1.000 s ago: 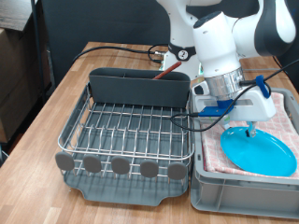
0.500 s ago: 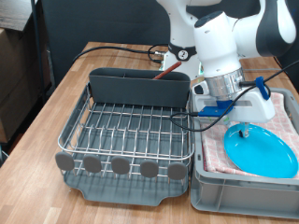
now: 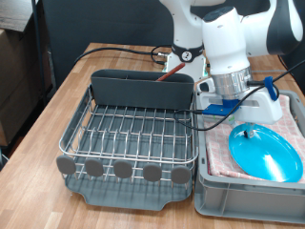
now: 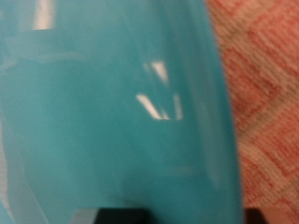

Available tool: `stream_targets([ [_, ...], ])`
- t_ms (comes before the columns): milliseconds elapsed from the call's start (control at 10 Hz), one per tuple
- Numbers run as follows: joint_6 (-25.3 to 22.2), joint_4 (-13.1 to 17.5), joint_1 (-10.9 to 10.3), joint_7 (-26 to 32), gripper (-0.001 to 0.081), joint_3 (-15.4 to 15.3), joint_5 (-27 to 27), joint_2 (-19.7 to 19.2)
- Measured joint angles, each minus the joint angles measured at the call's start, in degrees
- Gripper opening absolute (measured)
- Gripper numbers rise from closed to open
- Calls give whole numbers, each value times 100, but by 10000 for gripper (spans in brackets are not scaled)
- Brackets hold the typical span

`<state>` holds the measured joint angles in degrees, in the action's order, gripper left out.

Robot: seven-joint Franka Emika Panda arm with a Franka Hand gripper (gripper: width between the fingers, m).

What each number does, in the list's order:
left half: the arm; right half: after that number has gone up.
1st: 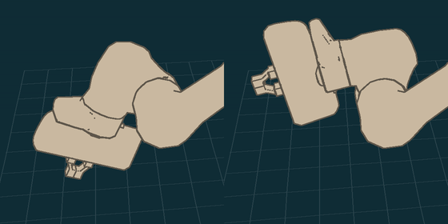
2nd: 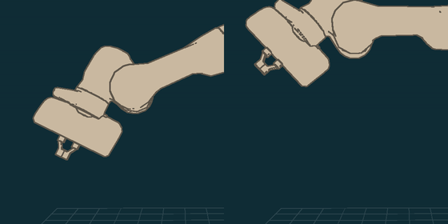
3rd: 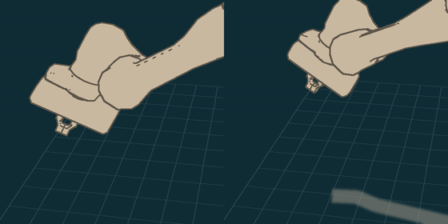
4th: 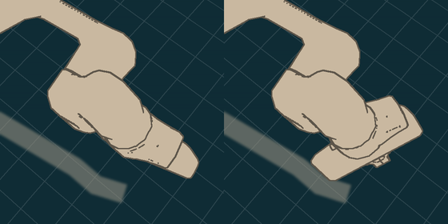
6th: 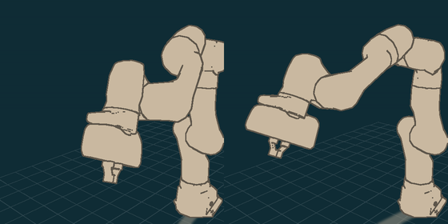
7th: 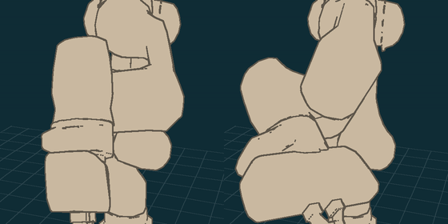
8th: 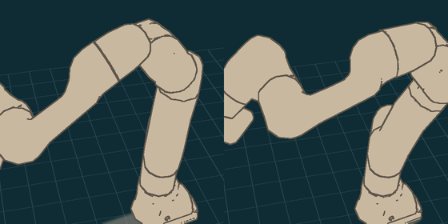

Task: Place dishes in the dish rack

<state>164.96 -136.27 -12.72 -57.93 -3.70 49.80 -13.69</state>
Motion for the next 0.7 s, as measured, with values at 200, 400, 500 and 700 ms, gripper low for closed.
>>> stream_targets([
  [200,-86,-90,-92,-469,124,166,-478,246],
  [400,-171,-135,-92,-610,104,235,-693,405],
  [500,-239,-149,-92,-726,92,286,-872,468],
  [700,-383,-219,-94,-1200,85,402,-1469,643],
])
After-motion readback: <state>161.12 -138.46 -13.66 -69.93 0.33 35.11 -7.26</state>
